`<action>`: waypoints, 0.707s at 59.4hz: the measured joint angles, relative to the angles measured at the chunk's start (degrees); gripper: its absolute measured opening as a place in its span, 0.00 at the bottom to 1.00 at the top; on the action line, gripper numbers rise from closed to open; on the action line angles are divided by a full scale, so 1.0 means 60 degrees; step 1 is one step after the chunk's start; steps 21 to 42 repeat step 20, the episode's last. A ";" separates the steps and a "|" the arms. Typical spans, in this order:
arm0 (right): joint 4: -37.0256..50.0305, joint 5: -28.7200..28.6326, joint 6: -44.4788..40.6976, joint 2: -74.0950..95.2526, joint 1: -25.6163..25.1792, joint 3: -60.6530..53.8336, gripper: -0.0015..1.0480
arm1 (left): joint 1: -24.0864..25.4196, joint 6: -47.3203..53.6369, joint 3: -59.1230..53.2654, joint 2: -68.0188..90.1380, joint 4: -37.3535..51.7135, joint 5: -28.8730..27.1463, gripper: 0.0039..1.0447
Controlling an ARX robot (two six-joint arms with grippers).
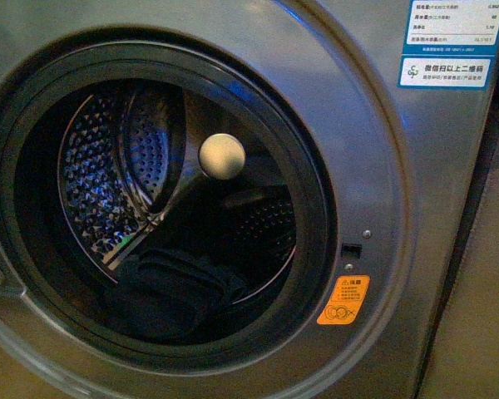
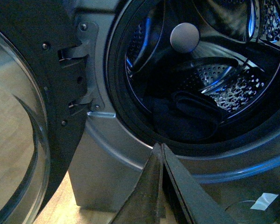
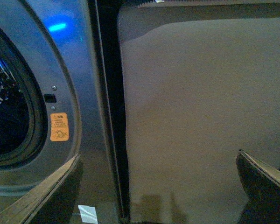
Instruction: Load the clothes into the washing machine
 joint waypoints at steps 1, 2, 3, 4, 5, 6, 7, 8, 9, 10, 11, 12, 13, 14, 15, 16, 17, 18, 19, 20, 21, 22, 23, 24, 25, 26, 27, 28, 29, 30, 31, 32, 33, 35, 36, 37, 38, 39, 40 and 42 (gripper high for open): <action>0.0000 0.0004 0.0000 0.0000 0.0000 0.0000 0.93 | 0.0000 0.0004 0.0000 0.0000 -0.0007 0.0000 0.03; 0.0000 0.0004 0.0004 0.0000 0.0000 0.0000 0.93 | 0.0000 0.0000 0.0000 -0.0004 -0.0018 0.0000 0.03; 0.0000 0.0007 0.0000 0.0000 0.0000 0.0000 0.93 | 0.0000 0.0004 0.0000 -0.0007 -0.0018 0.0000 0.03; 0.0000 0.0007 0.0000 0.0000 0.0000 0.0000 0.93 | 0.0000 0.0000 0.0000 -0.0011 -0.0018 0.0000 0.03; 0.0000 0.0004 0.0004 0.0000 0.0000 0.0000 0.93 | 0.0000 0.0000 0.0000 -0.0015 -0.0018 0.0000 0.03; 0.0000 0.0007 0.0004 0.0000 0.0000 0.0000 0.93 | 0.0000 0.0000 0.0000 -0.0018 -0.0018 0.0000 0.03; 0.0000 0.0007 0.0000 0.0000 0.0000 0.0000 0.93 | 0.0000 0.0000 0.0000 -0.0018 -0.0018 0.0000 0.03; 0.0000 0.0007 0.0000 0.0000 0.0000 0.0000 0.93 | 0.0000 0.0000 0.0000 -0.0018 -0.0018 0.0000 0.03; 0.0000 0.0007 0.0004 0.0000 0.0000 0.0000 0.93 | 0.0000 0.0000 0.0000 -0.0018 -0.0018 0.0000 0.03; 0.0000 0.0007 0.0000 0.0000 0.0000 0.0000 0.93 | 0.0000 0.0000 0.0000 -0.0018 -0.0018 -0.0004 0.03; 0.0000 0.0004 0.0004 0.0000 0.0000 0.0000 0.93 | 0.0000 0.0000 0.0000 -0.0018 -0.0018 0.0000 0.03; 0.0000 0.0004 0.0000 0.0000 0.0000 0.0000 0.93 | 0.0000 0.0000 0.0000 -0.0018 -0.0018 0.0000 0.03; 0.0000 0.0004 0.0004 0.0000 0.0000 0.0000 0.93 | 0.0000 0.0000 0.0000 -0.0018 -0.0018 0.0000 0.03; 0.0000 0.0007 0.0000 0.0000 0.0000 0.0000 0.93 | 0.0000 0.0000 0.0000 -0.0018 -0.0018 0.0000 0.03; 0.0000 0.0004 0.0000 0.0000 0.0000 0.0000 0.93 | 0.0000 0.0000 0.0000 -0.0018 -0.0018 0.0000 0.03; 0.0000 0.0004 0.0004 0.0000 0.0000 0.0000 0.93 | 0.0000 0.0000 0.0000 -0.0018 -0.0018 0.0000 0.03; 0.0000 0.0004 0.0004 0.0000 0.0000 0.0000 0.93 | 0.0000 0.0000 0.0000 -0.0018 -0.0018 0.0000 0.03; 0.0000 0.0007 0.0000 0.0000 0.0000 0.0000 0.93 | 0.0000 -0.0007 0.0000 -0.0018 -0.0018 0.0000 0.05; 0.0000 0.0007 0.0000 0.0000 0.0000 0.0000 0.93 | 0.0000 0.0004 0.0000 -0.0018 -0.0018 0.0000 0.06; 0.0000 0.0004 0.0000 0.0000 0.0000 0.0000 0.93 | 0.0000 0.0000 0.0000 -0.0018 -0.0018 0.0000 0.10; 0.0000 0.0004 0.0000 0.0000 0.0000 0.0000 0.93 | 0.0000 0.0000 0.0000 -0.0018 -0.0018 0.0000 0.10; 0.0000 0.0004 0.0000 0.0000 0.0000 0.0000 0.93 | 0.0000 0.0000 0.0000 -0.0018 -0.0018 0.0000 0.10; 0.0000 0.0004 0.0000 0.0000 0.0000 0.0000 0.93 | 0.0000 0.0000 0.0000 -0.0018 -0.0018 0.0000 0.10; 0.0000 0.0004 0.0000 0.0000 0.0000 0.0000 0.93 | 0.0000 0.0000 0.0000 -0.0018 -0.0018 0.0000 0.10; 0.0000 0.0004 0.0000 0.0000 0.0000 0.0000 0.93 | 0.0000 0.0000 0.0000 -0.0018 -0.0018 0.0000 0.10; 0.0000 0.0004 0.0000 0.0000 0.0000 0.0000 0.93 | 0.0000 0.0000 0.0000 -0.0018 -0.0018 0.0000 0.10; 0.0000 0.0004 0.0000 0.0000 0.0000 0.0000 0.93 | 0.0000 0.0000 0.0000 -0.0018 -0.0018 0.0000 0.10; 0.0000 0.0004 0.0000 0.0000 0.0000 0.0000 0.93 | 0.0000 0.0000 0.0000 -0.0018 -0.0018 0.0000 0.10; 0.0000 0.0004 0.0000 0.0000 0.0000 0.0000 0.93 | 0.0000 0.0000 0.0000 -0.0018 -0.0018 0.0000 0.10; 0.0000 0.0004 0.0000 0.0000 0.0000 0.0000 0.93 | 0.0000 0.0000 0.0000 -0.0018 -0.0018 0.0000 0.10; 0.0000 0.0004 0.0000 0.0000 0.0000 0.0000 0.93 | 0.0000 0.0000 0.0000 -0.0018 -0.0018 0.0000 0.10; 0.0000 0.0004 0.0000 0.0000 0.0000 0.0000 0.93 | 0.0000 0.0000 0.0000 -0.0018 -0.0018 0.0000 0.10; 0.0000 0.0004 0.0000 0.0000 0.0000 0.0000 0.93 | 0.0000 0.0000 0.0000 -0.0018 -0.0018 0.0000 0.10; 0.0000 0.0004 0.0000 0.0000 0.0000 0.0000 0.93 | 0.0000 0.0000 0.0000 -0.0018 -0.0018 0.0000 0.10; 0.0000 0.0004 0.0000 0.0000 0.0000 0.0000 0.93 | 0.0000 0.0000 0.0000 -0.0018 -0.0018 0.0000 0.10; 0.0000 0.0004 0.0000 0.0000 0.0000 0.0000 0.93 | 0.0000 0.0000 0.0000 -0.0018 -0.0018 0.0000 0.10; 0.0000 0.0004 0.0000 0.0000 0.0000 0.0000 0.93 | 0.0000 0.0000 0.0000 -0.0018 -0.0018 0.0000 0.10; 0.0000 0.0004 0.0000 0.0000 0.0000 0.0000 0.93 | 0.0000 0.0000 0.0000 -0.0018 -0.0018 0.0000 0.10; 0.0000 0.0004 0.0000 0.0000 0.0000 0.0000 0.93 | 0.0000 0.0000 0.0000 -0.0018 -0.0018 0.0000 0.10; 0.0000 0.0004 0.0000 0.0000 0.0000 0.0000 0.93 | 0.0000 0.0000 0.0000 -0.0018 -0.0018 0.0000 0.10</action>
